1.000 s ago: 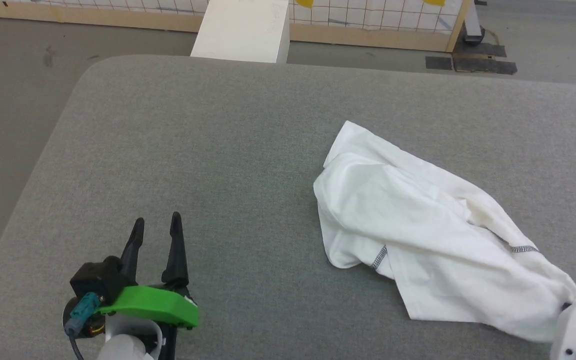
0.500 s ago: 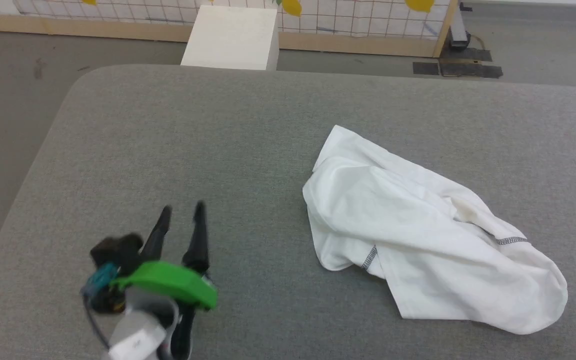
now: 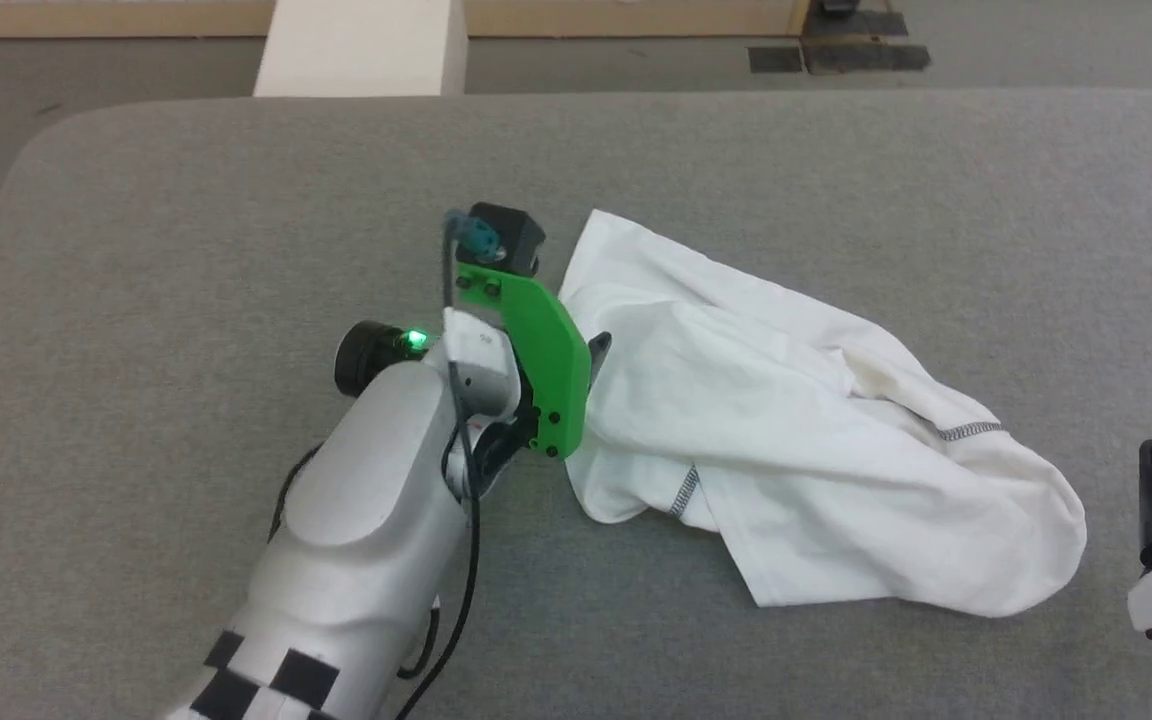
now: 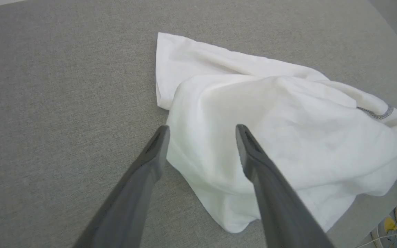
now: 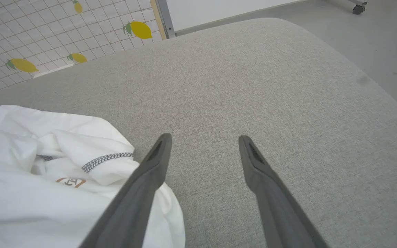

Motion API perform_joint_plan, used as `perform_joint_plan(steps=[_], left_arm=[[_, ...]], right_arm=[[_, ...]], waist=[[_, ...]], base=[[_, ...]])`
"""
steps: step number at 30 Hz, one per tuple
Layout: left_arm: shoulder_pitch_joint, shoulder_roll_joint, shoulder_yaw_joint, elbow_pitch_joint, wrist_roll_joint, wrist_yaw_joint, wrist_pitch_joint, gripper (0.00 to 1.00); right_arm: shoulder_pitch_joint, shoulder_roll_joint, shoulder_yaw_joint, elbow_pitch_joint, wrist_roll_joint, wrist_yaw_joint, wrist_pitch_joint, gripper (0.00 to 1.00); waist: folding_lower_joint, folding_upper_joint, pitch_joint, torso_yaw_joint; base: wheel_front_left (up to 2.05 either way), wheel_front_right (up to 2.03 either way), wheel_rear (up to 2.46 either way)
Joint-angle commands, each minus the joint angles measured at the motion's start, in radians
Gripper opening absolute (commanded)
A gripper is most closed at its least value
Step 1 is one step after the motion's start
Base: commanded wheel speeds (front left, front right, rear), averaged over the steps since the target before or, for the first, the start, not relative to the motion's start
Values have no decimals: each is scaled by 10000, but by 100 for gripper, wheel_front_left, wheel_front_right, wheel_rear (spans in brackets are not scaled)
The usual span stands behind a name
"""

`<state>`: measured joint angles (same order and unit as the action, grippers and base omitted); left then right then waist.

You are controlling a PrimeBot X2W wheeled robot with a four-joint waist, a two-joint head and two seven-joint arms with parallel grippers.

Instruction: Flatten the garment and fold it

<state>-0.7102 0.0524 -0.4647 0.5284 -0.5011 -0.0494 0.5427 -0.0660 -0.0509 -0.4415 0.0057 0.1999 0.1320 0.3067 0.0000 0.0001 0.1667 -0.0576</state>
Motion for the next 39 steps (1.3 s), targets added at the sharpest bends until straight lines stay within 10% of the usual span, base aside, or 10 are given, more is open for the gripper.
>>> perform_joint_plan(steps=[1,10,11,12,27,39], left_arm=[[-271,88,-99,221,278,116,76,100],[-777,161,-476,1570,484,12,485,100],[-803,150,-457,1617,405,-48,417,3],[-805,134,-411,1645,291,-92,354,0],[-484,69,1137,121,-2172,-331,-2144,0],[3875,1964,3713,-2994,-2524,2409,-2921,0]], right_arm=[[-157,6,45,48,94,-13,-121,100],[-295,6,73,296,89,-13,-348,100],[-317,6,95,327,71,-13,-365,100],[-331,6,111,352,62,-13,-375,100],[-14,7,124,332,-333,-13,-187,100],[72,7,510,271,-291,-13,-79,100]], waist=[[0,-1,459,-402],[0,-1,794,-545],[0,-1,803,-526],[0,-1,799,-496],[0,-1,-236,878],[0,-1,-490,1704]], base=[[0,0,0],[0,0,0],[0,0,0],[0,0,0],[0,0,0],[0,0,0]])
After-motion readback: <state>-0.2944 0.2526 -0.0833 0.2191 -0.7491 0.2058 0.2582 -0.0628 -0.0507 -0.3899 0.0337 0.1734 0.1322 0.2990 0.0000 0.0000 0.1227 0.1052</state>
